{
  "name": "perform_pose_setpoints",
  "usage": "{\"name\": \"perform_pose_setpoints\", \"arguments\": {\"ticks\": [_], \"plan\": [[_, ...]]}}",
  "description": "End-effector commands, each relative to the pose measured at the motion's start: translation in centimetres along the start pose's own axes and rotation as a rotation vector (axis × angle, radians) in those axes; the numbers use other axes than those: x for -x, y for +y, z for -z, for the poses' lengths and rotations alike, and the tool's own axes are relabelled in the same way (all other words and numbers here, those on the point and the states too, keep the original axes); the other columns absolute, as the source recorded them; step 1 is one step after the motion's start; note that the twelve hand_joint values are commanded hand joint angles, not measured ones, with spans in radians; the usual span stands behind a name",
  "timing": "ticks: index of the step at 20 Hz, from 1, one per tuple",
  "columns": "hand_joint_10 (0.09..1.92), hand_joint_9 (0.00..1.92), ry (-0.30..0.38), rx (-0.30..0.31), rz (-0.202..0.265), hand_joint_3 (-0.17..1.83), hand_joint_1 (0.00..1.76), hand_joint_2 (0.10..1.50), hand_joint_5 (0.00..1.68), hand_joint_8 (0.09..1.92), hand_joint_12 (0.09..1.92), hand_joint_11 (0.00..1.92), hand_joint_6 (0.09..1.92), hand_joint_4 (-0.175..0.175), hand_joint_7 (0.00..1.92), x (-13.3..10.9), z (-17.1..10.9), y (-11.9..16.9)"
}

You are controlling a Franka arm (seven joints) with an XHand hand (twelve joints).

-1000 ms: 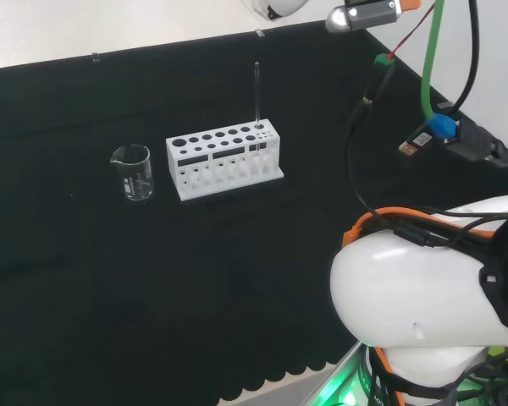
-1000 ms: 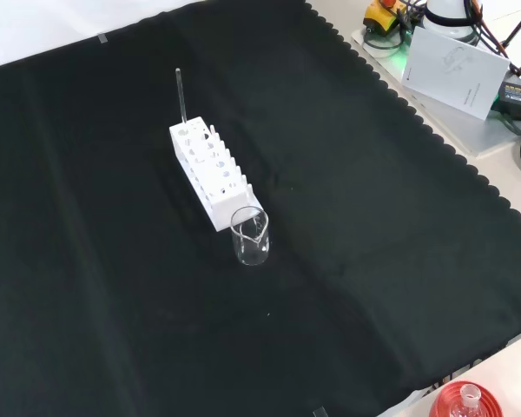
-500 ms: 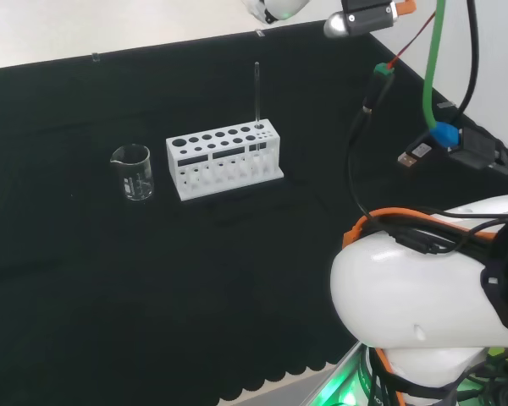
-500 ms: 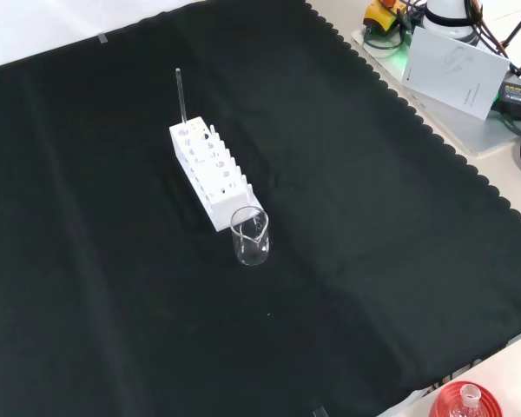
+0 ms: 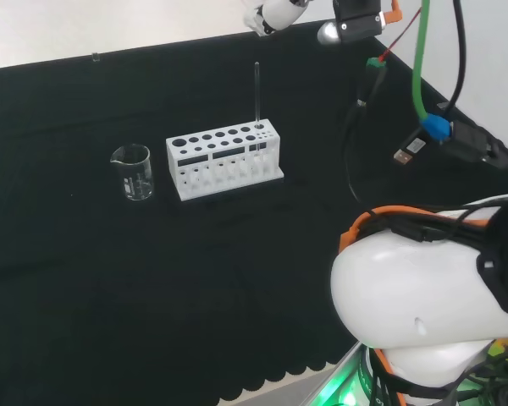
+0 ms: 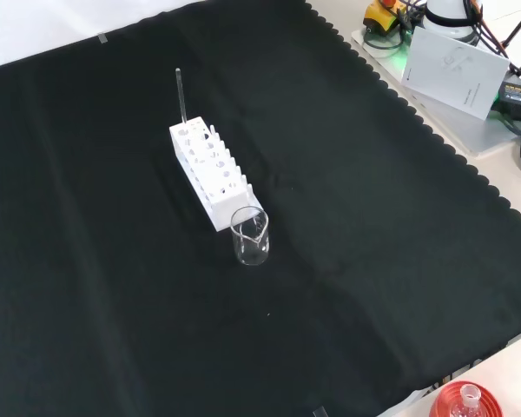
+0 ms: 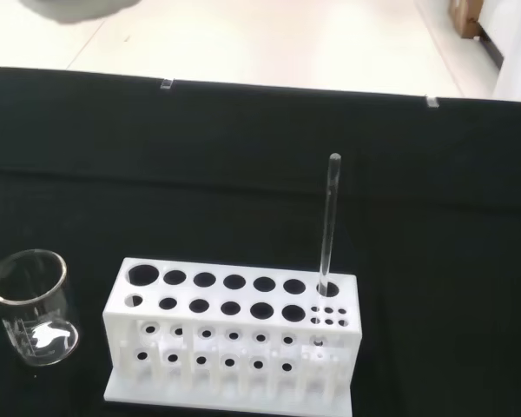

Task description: Take the glass rod from the white test tube rack.

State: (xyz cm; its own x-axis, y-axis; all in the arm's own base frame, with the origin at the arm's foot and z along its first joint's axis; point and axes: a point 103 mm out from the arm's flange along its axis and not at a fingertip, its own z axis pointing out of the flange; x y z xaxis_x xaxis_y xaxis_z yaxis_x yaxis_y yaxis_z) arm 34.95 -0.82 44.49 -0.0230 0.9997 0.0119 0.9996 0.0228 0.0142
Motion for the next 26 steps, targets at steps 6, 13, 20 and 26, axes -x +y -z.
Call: {"name": "perform_pose_setpoints", "arguments": {"ticks": [6, 13, 20, 26], "plan": [[0.64, 1.05, 0.047, -0.054, 0.079, 0.62, 0.76, 0.66, 0.65, 0.77, 1.20, 0.87, 0.98, -0.172, 0.93, 3.4, -3.1, 6.6], [0.58, 1.15, 0.063, -0.087, 0.091, 0.63, 0.78, 0.66, 0.73, 0.74, 1.13, 1.01, 0.98, -0.175, 1.02, 5.3, -4.6, 10.3], [0.49, 1.25, 0.082, -0.126, 0.117, 0.62, 0.83, 0.65, 0.82, 0.70, 1.05, 1.14, 0.95, -0.175, 1.09, 7.1, -6.4, 13.4], [0.48, 1.23, 0.101, -0.149, 0.150, 0.63, 0.82, 0.63, 0.76, 0.72, 1.06, 1.11, 0.98, -0.175, 1.05, 8.0, -7.8, 15.6]]}}
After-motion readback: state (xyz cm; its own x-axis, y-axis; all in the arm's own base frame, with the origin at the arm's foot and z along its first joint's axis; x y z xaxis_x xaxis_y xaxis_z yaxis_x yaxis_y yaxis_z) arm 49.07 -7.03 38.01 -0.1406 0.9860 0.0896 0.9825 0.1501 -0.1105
